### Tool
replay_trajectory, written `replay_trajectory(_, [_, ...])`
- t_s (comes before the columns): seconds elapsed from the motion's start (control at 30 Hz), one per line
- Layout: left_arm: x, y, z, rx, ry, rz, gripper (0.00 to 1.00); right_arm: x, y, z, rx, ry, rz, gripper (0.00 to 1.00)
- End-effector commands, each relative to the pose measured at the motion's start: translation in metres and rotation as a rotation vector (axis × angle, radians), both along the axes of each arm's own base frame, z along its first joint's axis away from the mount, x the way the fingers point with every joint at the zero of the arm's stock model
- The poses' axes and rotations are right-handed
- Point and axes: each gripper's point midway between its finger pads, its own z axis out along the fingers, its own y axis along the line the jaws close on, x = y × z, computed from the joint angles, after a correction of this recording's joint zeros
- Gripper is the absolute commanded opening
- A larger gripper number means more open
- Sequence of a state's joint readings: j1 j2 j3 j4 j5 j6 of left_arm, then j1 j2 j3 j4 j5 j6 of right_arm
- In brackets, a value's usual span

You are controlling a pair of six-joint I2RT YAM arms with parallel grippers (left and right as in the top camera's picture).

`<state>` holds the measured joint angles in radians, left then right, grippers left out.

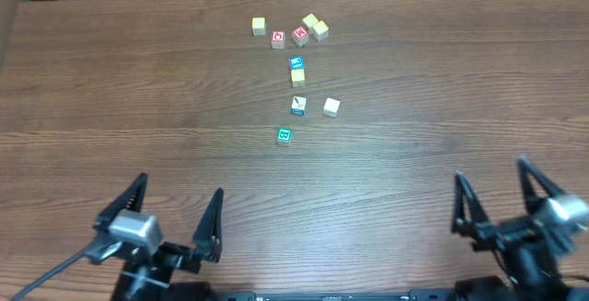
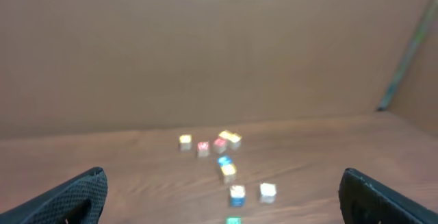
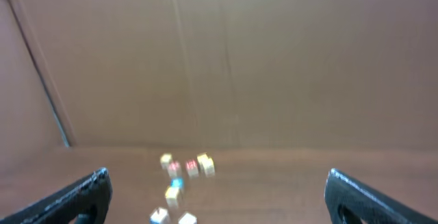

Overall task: Flip 4 blocks
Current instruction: 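Raise both arms and move grippers over the block cluster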

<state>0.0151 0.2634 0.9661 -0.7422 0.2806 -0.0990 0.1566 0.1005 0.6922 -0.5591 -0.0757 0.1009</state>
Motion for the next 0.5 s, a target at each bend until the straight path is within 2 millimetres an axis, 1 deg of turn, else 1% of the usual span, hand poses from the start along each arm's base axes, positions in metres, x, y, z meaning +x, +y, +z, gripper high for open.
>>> replay_trajectory(0.0, [-0.001, -0.015, 0.042, -0.017, 0.025, -0.093, 1.0, -0.015, -0.003, 0.048, 0.006, -0.025, -0.001, 1.0])
replay_trajectory(0.07, [0.002, -0.017, 0.063, -0.015, 0.046, -0.104, 1.0, -0.018, -0.003, 0.067, 0.003, -0.003, -0.002, 1.0])
replay_trajectory(0.13, [0.008, -0.017, 0.081, 0.005, 0.07, -0.107, 1.0, -0.016, -0.003, 0.086, -0.002, 0.028, -0.001, 1.0])
replay_trajectory(0.17, [0.013, -0.017, 0.088, 0.015, 0.085, -0.108, 1.0, -0.014, -0.002, 0.095, -0.004, 0.044, -0.002, 1.0])
replay_trajectory(0.27, [0.033, -0.017, 0.105, 0.014, 0.157, -0.113, 1.0, 0.002, 0.0, 0.121, -0.015, 0.093, -0.002, 1.0])
replay_trajectory(0.37, [0.054, -0.017, 0.111, 0.007, 0.245, -0.114, 1.0, 0.025, 0.004, 0.133, -0.026, 0.166, -0.002, 1.0])
replay_trajectory(0.4, [0.065, -0.018, 0.111, 0.002, 0.298, -0.122, 1.0, 0.041, 0.006, 0.132, -0.036, 0.231, -0.001, 1.0])
replay_trajectory(0.47, [0.08, -0.023, 0.107, -0.012, 0.373, -0.158, 1.0, 0.063, 0.01, 0.125, -0.051, 0.335, 0.0, 1.0])
